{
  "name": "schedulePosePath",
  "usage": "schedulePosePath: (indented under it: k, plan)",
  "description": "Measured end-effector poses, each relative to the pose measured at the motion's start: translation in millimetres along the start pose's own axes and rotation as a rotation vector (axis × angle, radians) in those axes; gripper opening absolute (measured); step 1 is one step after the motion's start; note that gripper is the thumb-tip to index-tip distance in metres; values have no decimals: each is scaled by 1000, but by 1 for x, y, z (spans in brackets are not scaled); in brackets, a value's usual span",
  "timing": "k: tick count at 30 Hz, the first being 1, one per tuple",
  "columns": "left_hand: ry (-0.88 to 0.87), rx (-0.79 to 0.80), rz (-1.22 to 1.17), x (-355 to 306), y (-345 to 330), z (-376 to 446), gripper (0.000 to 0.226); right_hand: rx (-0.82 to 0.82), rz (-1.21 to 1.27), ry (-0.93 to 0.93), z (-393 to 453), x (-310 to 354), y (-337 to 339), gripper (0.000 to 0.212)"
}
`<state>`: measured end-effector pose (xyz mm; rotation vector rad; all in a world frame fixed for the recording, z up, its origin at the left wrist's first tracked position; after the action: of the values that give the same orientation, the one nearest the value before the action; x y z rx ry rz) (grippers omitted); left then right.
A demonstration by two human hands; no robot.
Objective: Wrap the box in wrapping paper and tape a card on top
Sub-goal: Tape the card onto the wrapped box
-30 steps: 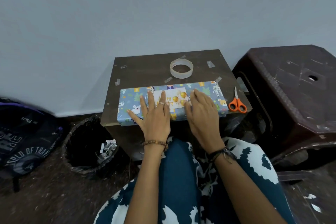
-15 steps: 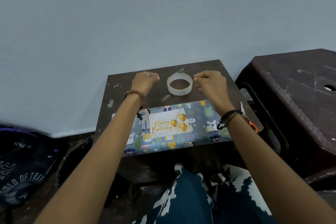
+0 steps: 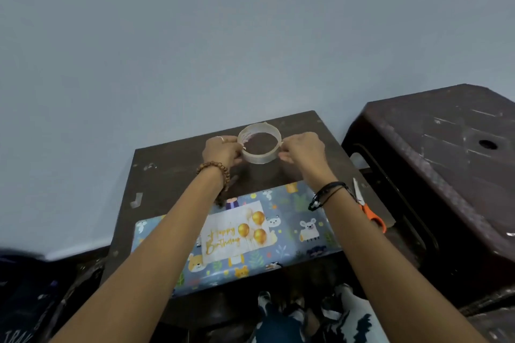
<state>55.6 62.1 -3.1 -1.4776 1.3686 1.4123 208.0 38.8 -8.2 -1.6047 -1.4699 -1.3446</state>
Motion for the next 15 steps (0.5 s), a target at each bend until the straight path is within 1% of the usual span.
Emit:
schedulePosePath:
  k: [1, 3, 7, 9, 10, 12, 15]
  plan:
    - [-47, 9, -9, -6, -7, -1, 27, -48, 15, 44, -3, 2, 9, 20]
    - [-135, 43, -26, -20, -28, -6, 24, -137, 21, 128, -6, 4, 29, 20]
    - [-260, 215, 13, -52, -100, -25, 16, -357, 85, 175, -10, 6, 90, 28]
    - [-279, 303, 27, -62, -142, -34, 18, -483, 110, 158, -5, 5, 122, 23]
    - [-281, 338, 34, -65, -162, -37, 19, -530, 121, 143, -1, 3, 136, 26]
    - [-262, 403, 56, -68, -198, -40, 16, -577, 167, 103, 11, 0, 159, 36]
    - [-226, 461, 148, -63, -237, -37, 15, -602, 236, 54, 29, -10, 180, 32]
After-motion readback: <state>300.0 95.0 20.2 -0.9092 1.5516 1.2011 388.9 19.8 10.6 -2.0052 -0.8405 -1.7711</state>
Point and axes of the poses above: each hand's wrist, its own z-axis towards the middle knuckle, its own y-axis out of the back of the hand, x = y × z, the point moved 1 cm from there along z, towards the middle knuckle, and after that the axes turned 8 degrees about -y, right-handed, at the moved point
